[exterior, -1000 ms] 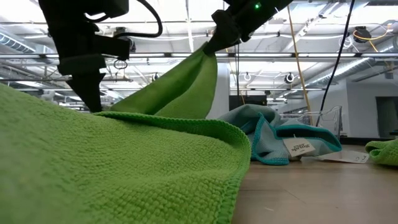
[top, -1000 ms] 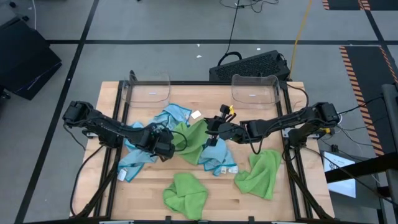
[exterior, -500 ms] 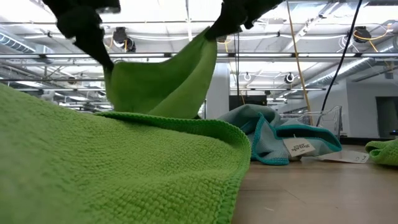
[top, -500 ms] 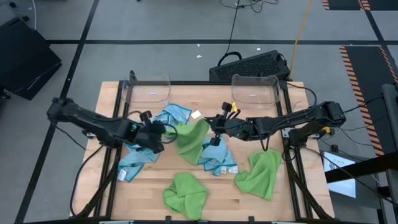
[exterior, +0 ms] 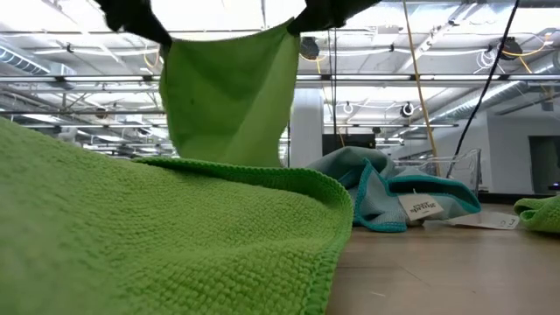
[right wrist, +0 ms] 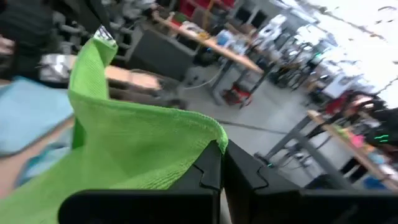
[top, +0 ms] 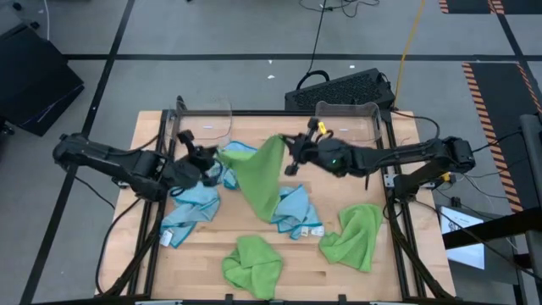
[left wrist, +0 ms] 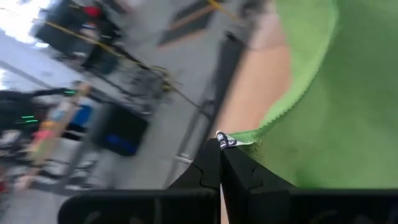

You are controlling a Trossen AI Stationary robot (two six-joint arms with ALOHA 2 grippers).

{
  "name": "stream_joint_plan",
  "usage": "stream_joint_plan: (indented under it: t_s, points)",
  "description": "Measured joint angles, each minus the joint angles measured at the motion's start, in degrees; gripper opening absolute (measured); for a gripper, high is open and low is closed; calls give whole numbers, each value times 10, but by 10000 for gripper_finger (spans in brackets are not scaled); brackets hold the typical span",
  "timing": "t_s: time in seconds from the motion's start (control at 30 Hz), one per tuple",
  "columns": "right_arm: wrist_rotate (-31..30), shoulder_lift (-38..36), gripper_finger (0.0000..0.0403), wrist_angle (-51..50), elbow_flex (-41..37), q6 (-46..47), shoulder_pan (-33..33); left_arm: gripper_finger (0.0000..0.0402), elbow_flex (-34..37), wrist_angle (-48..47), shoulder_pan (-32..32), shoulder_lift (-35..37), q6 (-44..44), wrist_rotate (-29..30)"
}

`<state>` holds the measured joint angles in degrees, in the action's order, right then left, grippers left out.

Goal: Sort microfiber towel by color & place in baskets
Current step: Fold the top green towel

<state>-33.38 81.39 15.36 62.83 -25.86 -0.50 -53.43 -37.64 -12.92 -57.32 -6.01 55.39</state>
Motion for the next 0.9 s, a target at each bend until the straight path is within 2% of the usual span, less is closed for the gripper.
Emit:
stream_joint_plan:
  t_s: [0.13,0.23,0.3,0.37,0.5,0.6,0.8,0.9]
  points:
    - [77,-34,0,29,0,-6,-50,0,0,129,55,11,-114,22]
    - [151,-63,0,37,0,18,-97,0,0,251,101,20,-208,16]
    - [199,-82,0,32,0,46,-127,0,0,315,128,27,-250,-13]
    - [242,-98,0,22,0,82,-150,0,0,348,146,36,-263,-72]
    - [319,-131,0,-54,1,137,-159,0,0,299,151,56,-197,-195]
    - [351,-146,0,-133,1,157,-140,0,0,223,137,62,-130,-255]
    - [353,-163,0,-236,1,173,-88,0,0,156,87,54,-45,-350]
    - [351,-172,0,-250,1,170,-69,0,0,153,57,46,-33,-363]
